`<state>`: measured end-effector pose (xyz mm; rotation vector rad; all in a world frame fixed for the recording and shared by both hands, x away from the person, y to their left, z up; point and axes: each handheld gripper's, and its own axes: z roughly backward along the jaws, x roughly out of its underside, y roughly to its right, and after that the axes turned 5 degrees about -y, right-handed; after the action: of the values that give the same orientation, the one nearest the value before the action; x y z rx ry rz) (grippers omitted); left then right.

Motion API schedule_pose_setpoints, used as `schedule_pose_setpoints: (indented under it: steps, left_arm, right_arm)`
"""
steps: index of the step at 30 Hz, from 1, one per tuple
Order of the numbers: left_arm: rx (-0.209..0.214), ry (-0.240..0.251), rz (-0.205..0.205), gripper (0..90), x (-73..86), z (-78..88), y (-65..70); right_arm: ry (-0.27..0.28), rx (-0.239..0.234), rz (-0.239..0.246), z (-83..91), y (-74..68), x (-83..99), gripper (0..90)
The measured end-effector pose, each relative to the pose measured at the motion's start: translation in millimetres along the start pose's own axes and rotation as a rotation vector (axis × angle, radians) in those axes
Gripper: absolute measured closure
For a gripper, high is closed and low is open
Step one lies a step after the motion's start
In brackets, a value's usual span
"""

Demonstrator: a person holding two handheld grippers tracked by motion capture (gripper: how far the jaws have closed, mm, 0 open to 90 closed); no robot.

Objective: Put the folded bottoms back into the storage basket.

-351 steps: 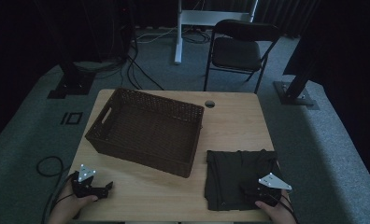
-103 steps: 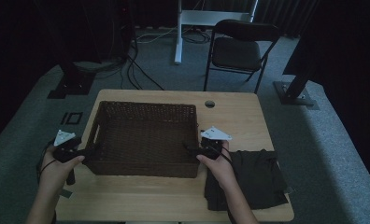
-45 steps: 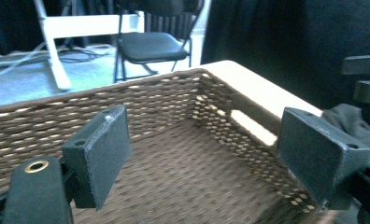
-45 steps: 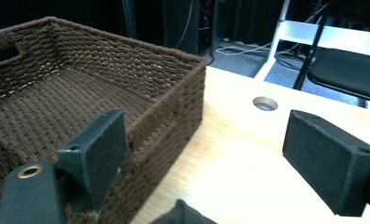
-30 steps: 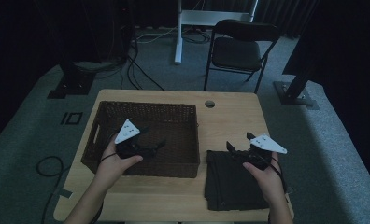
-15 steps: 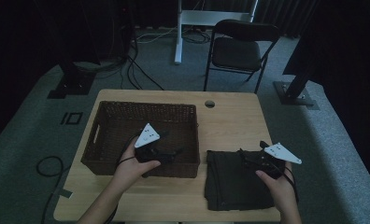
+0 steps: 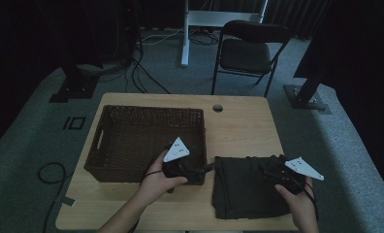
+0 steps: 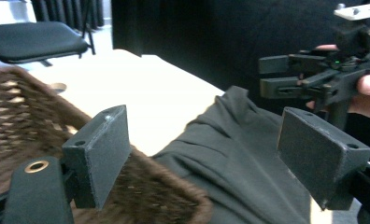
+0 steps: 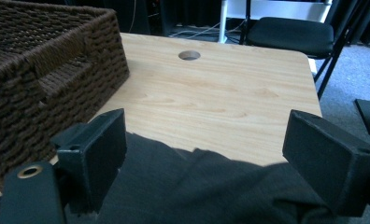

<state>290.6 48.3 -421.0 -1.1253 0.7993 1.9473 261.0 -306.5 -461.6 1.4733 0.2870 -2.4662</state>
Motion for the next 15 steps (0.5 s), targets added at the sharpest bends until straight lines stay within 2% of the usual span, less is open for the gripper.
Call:
schedule_pose_setpoints:
  steps: [6,12,15]
  left_arm:
    - [0.048,-0.039,-0.006,17.8,10.2,-19.3,16.1]
    - [0.067,-0.043,-0.017,17.8,17.6,-34.1,31.5]
    - [0.086,-0.053,-0.014,17.8,22.7,-41.1,39.2]
  right_arm:
    - [-0.013,0.017,-0.002,1.8,10.2,12.8,13.3]
    - [-0.028,0.021,0.001,1.6,17.8,24.6,13.3]
    - [-0.036,0.027,-0.011,1.9,22.0,30.4,13.4]
